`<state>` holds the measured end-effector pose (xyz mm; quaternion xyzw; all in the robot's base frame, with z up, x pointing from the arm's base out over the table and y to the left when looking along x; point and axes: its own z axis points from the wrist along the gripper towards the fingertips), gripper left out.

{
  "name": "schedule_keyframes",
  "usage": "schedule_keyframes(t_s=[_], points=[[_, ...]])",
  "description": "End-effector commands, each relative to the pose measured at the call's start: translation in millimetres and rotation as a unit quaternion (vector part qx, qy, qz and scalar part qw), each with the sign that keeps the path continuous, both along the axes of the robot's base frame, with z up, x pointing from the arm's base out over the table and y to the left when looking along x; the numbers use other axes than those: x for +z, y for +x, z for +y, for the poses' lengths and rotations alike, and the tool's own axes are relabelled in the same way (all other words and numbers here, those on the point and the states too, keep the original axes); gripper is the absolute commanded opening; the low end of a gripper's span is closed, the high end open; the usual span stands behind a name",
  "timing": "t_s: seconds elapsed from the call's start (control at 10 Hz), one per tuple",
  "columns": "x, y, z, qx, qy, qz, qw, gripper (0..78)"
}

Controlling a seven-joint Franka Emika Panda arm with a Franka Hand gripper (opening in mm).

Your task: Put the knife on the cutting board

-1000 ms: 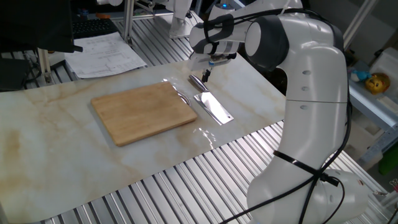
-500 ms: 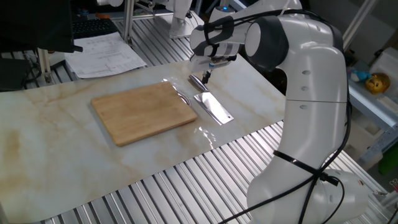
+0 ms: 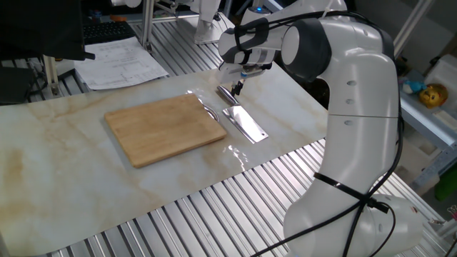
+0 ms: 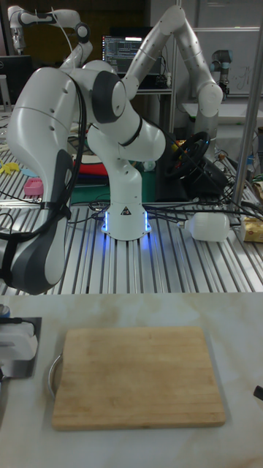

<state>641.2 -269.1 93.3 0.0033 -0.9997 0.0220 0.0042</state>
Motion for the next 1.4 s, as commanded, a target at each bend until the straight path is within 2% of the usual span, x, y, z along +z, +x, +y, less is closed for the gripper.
schedule_keyframes(t_s=[0.1, 0.9, 1.0, 1.4], points=[[3.4, 1.3, -1.3, 0.003, 0.004, -0.002, 1.0, 77.4], [3.4, 1.3, -1.3, 0.003, 0.004, -0.002, 1.0, 77.4], [-2.4, -0.1, -3.0, 0.012, 0.006, -0.004, 0.9999, 77.4], [-4.3, -0.6, -3.7, 0.012, 0.004, -0.012, 0.9998, 77.4]])
